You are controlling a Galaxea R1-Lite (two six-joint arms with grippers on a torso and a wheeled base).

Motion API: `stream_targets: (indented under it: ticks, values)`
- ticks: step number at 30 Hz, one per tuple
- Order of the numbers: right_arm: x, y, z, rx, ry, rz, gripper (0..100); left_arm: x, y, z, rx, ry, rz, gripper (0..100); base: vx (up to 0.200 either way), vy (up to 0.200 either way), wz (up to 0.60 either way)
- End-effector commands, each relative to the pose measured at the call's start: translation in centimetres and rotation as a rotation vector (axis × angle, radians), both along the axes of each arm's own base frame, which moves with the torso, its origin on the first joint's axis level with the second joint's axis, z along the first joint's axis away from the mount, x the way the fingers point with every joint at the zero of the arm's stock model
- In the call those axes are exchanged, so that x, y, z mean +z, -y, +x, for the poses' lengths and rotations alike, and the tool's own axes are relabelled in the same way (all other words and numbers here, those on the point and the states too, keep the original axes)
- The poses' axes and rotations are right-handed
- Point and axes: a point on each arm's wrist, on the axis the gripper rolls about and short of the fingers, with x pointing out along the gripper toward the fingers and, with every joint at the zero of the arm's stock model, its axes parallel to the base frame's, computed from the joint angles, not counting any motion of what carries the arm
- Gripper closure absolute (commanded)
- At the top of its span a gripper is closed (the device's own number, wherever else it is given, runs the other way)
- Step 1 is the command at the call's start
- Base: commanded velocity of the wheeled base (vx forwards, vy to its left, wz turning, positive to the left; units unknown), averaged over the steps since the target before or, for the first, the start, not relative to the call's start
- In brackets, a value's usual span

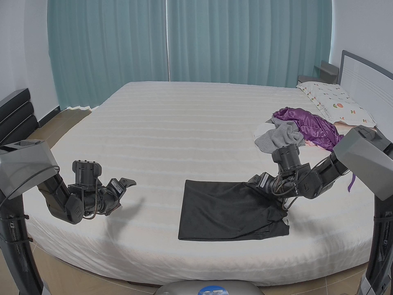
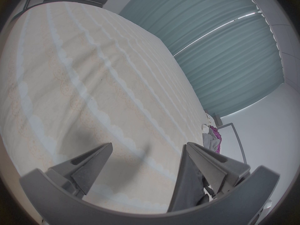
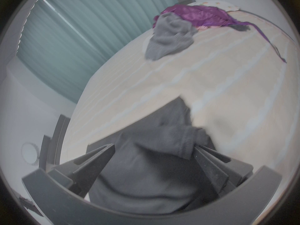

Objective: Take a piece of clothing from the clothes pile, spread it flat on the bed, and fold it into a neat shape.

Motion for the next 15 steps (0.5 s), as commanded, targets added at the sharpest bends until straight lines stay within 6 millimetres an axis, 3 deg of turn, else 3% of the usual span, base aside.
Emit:
stream_targets:
  ticks: [1, 7, 15]
  values:
    - [-1.5, 3.5, 2.3, -0.087, 0.006, -0.039, 0, 0.0, -0.1, 0.0, 0.002, 0.0, 0.0, 0, 0.0, 0.0, 0.0]
    - [-1.2, 5.3, 2.6, -0.123, 0.059, -0.02, 0, -0.1, -0.1, 0.0, 0.002, -0.001, 0.0, 0, 0.0, 0.0, 0.0]
    - [-0.8, 4.9, 1.9, -0.058, 0.131, 0.019, 0, -0.1, 0.0, 0.0, 0.0, -0.001, 0.0, 0, 0.0, 0.0, 0.0]
